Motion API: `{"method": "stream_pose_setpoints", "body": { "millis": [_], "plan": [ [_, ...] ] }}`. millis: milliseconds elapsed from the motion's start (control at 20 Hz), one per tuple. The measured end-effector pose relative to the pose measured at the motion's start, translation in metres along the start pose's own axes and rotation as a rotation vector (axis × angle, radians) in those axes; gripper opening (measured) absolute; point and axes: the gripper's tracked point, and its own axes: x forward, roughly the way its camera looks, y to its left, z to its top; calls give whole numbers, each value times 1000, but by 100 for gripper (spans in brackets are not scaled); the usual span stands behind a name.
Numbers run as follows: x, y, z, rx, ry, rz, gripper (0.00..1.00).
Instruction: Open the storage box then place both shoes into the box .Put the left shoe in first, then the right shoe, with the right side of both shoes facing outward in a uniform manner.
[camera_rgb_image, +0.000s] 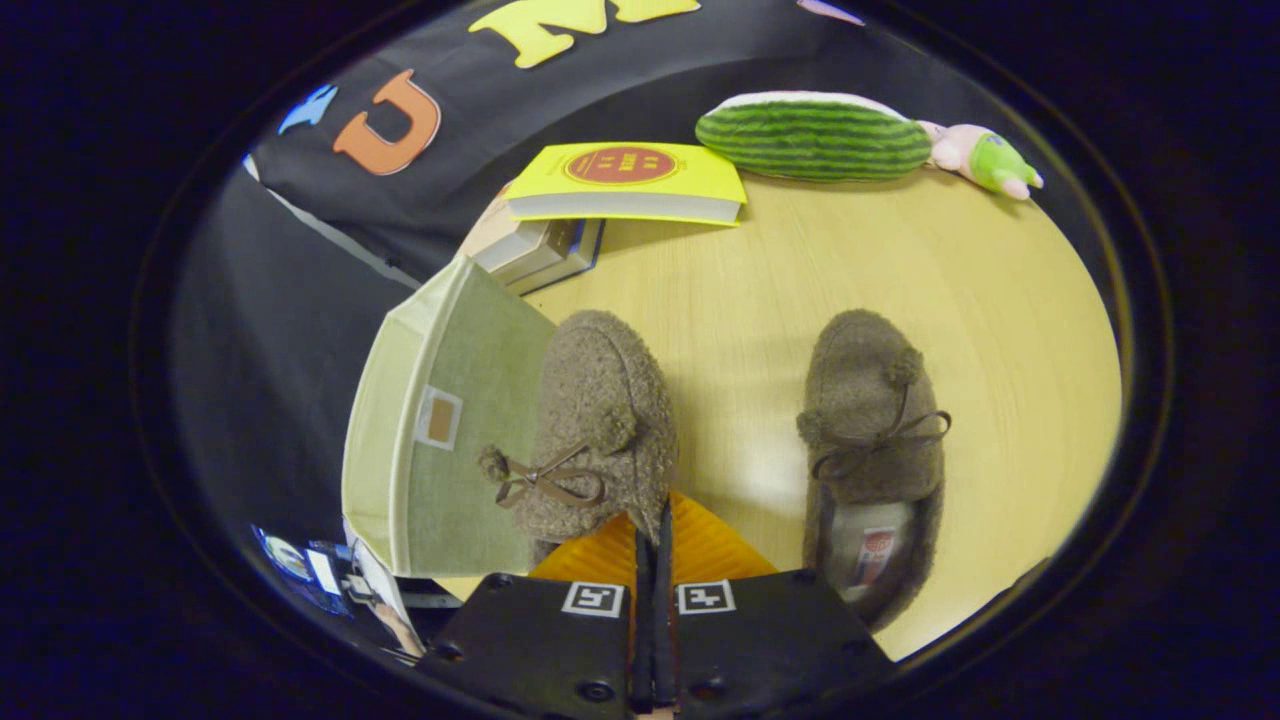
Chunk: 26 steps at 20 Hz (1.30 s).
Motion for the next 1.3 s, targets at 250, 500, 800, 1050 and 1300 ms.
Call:
{"method": "stream_pose_setpoints", "body": {
  "millis": [250, 500, 800, 1050, 1300],
  "plan": [
    [-43, 35, 23, 24, -60, -11, 6],
    [-71, 109, 39, 43, -99, 79, 6],
    [-53, 198, 31, 35, -77, 161, 6],
    [-9, 232, 24, 60, -87, 152, 6],
    [16, 238, 23, 122, -122, 159, 6]
  ]
}}
